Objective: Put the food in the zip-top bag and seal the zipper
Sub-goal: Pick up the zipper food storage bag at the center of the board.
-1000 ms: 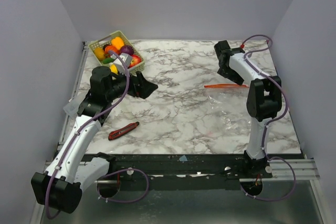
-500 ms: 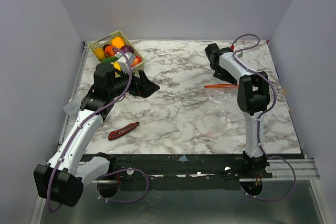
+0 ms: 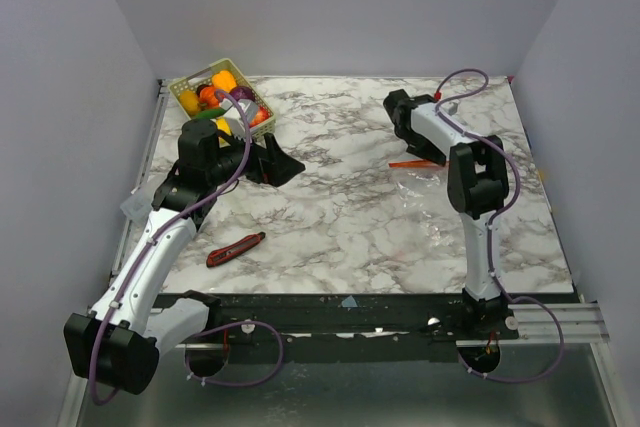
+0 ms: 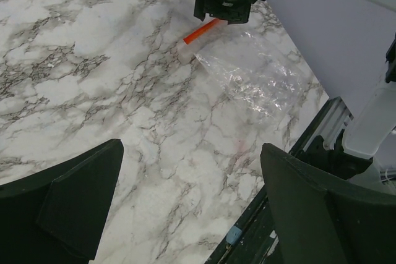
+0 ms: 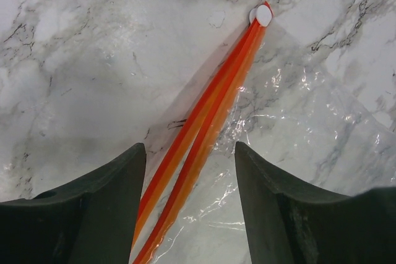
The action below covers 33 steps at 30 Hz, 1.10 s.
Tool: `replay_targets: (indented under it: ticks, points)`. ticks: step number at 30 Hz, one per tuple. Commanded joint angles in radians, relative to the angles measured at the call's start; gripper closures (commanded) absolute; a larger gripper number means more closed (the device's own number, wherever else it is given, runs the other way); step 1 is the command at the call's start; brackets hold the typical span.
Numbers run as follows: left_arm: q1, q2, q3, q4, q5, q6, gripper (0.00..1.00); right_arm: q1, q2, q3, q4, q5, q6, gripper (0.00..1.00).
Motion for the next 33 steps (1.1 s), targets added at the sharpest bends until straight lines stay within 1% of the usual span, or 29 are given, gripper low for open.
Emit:
replay_targets:
  ticks: [1, 3, 5, 8, 9, 12, 14, 17, 20, 23, 25, 29, 33]
  points:
    - [-0.005, -0.003, 0.021, -0.001, 0.033, -0.004, 0.06, 0.015, 0.020, -0.019, -0.017, 0.051, 0.061, 0.40]
    - [-0.005, -0.004, 0.021, -0.001, 0.034, -0.004, 0.06, 0.019, 0.020, -0.021, -0.023, 0.051, 0.076, 0.47]
    - [-0.006, -0.004, 0.019, 0.000, 0.035, -0.005, 0.06, 0.024, 0.011, -0.032, -0.023, 0.052, 0.093, 0.56]
    - [-0.006, -0.004, 0.018, 0.002, 0.037, -0.007, 0.06, 0.033, -0.019, -0.079, 0.020, 0.034, 0.091, 0.67]
    - [-0.006, -0.004, 0.016, 0.004, 0.038, -0.007, 0.06, 0.035, -0.032, -0.095, 0.036, 0.025, 0.089, 0.71]
    - [-0.007, -0.003, 0.011, 0.010, 0.034, -0.009, 0.06, 0.038, -0.076, -0.150, 0.081, 0.014, 0.093, 0.91]
    - [-0.009, 0.001, 0.007, 0.012, 0.032, -0.009, 0.06, 0.038, -0.110, -0.180, 0.103, 0.014, 0.088, 0.99]
    - [-0.010, 0.007, 0.001, 0.020, 0.031, -0.012, 0.06, 0.039, -0.168, -0.218, 0.133, 0.014, 0.067, 1.00]
    - [-0.012, 0.019, -0.002, 0.028, 0.034, -0.018, 0.06, 0.043, -0.242, -0.262, 0.186, -0.010, 0.005, 1.00]
    - [-0.015, 0.035, -0.010, 0.041, 0.045, -0.034, 0.06, 0.055, -0.337, -0.341, 0.284, -0.064, -0.079, 1.00]
    - [-0.021, 0.053, -0.017, 0.061, 0.059, -0.055, 0.07, 0.061, -0.413, -0.418, 0.381, -0.139, -0.160, 1.00]
    - [-0.043, 0.103, -0.021, 0.109, 0.080, -0.157, 0.10, 0.070, -0.576, -0.589, 0.571, -0.289, -0.277, 1.00]
    - [-0.082, 0.176, -0.035, 0.213, 0.132, -0.342, 0.16, 0.071, -0.738, -0.738, 0.711, -0.444, -0.367, 1.00]
